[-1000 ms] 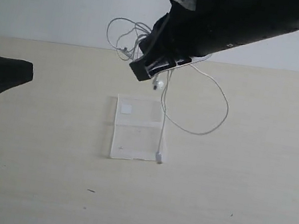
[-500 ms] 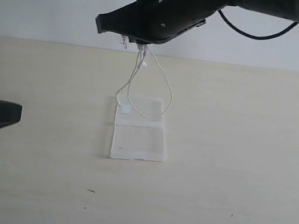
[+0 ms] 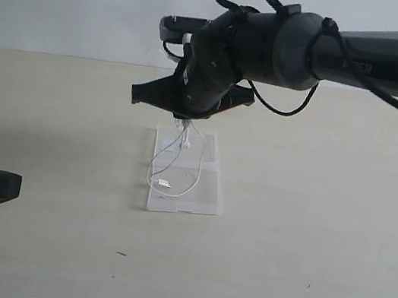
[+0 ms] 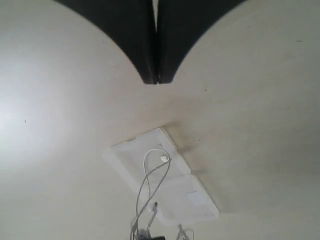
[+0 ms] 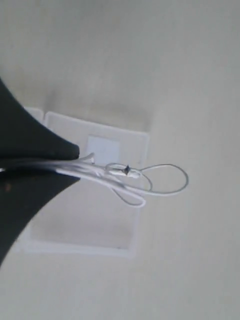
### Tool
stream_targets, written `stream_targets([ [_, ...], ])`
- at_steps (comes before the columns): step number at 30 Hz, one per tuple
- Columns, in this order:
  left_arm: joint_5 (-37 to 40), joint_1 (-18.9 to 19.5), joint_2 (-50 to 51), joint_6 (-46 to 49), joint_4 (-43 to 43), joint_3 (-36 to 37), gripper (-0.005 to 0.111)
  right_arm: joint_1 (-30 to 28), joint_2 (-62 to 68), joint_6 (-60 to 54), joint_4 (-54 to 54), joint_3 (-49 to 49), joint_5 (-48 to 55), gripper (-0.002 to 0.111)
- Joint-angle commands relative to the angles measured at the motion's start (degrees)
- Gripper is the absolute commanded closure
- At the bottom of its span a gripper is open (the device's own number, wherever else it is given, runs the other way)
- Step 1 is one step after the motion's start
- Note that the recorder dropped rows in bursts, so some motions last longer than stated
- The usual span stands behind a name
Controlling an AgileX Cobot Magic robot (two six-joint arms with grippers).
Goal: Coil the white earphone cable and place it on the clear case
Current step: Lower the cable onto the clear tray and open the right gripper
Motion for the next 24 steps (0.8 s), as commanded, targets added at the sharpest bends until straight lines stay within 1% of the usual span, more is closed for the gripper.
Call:
stream_targets([
  [1, -0.15, 0.08, -0.15, -0.43, -0.09, 0.26, 0.107, -0.08, 0.59, -1.33, 1.78, -0.43, 6.19, 0.108],
  [5, 0.52, 0.08, -0.15, -0.43, -0.09, 0.26, 0.107, -0.08, 0.73, -7.9, 6.89, -0.43, 7.74, 0.108],
  [10, -0.39, 0.08, -0.15, -0.43, -0.09, 0.26, 0.107, -0.2, 2.09, -10.11, 7.13, -0.72, 5.73, 0.108],
  [13, -0.63, 0.08, -0.15, -0.43, -0.2, 0.26, 0.107, -1.12, 4.02, -10.12, 8.0, -2.99, 7.91, 0.108],
  [15, -1.11, 0.08, -0.15, -0.68, -0.2, 0.26, 0.107, -2.86, 6.37, -14.9, 13.69, -6.79, 10.9, 0.108],
  [16, -1.72, 0.08, -0.15, -0.69, -0.2, 0.26, 0.107, -3.94, 7.9, -20.34, 20.42, -9.5, 13.56, 0.108],
  [18, -1.85, 0.08, -0.15, -0.69, -0.3, 0.26, 0.107, -4.89, 9.75, -23.38, 24.9, -13.26, 17.67, 0.108],
  [19, -1.85, 0.08, -0.15, -0.69, -0.3, 0.26, 0.107, -4.9, 9.93, -23.85, 24.9, -14.26, 18.53, 0.108],
  [20, -1.85, 0.08, -0.15, -0.69, -0.3, 0.26, 0.107, -4.9, 10.34, -25.14, 24.47, -16.28, 20.11, 0.101],
  [21, -1.85, 0.08, -0.15, -0.69, -0.3, 0.26, 0.107, -4.9, 10.46, -25.65, 24.61, -17.06, 20.62, 0.097],
  [22, -1.85, 0.08, -0.15, -0.69, -0.3, 0.26, 0.107, -4.9, 10.46, -25.64, 24.61, -18.6, 22.45, 0.085],
  [24, -2.12, 0.08, -0.15, -0.69, -0.19, 0.26, 0.107, -4.9, 10.46, -25.24, 24.24, -20.41, 25.47, 0.067],
])
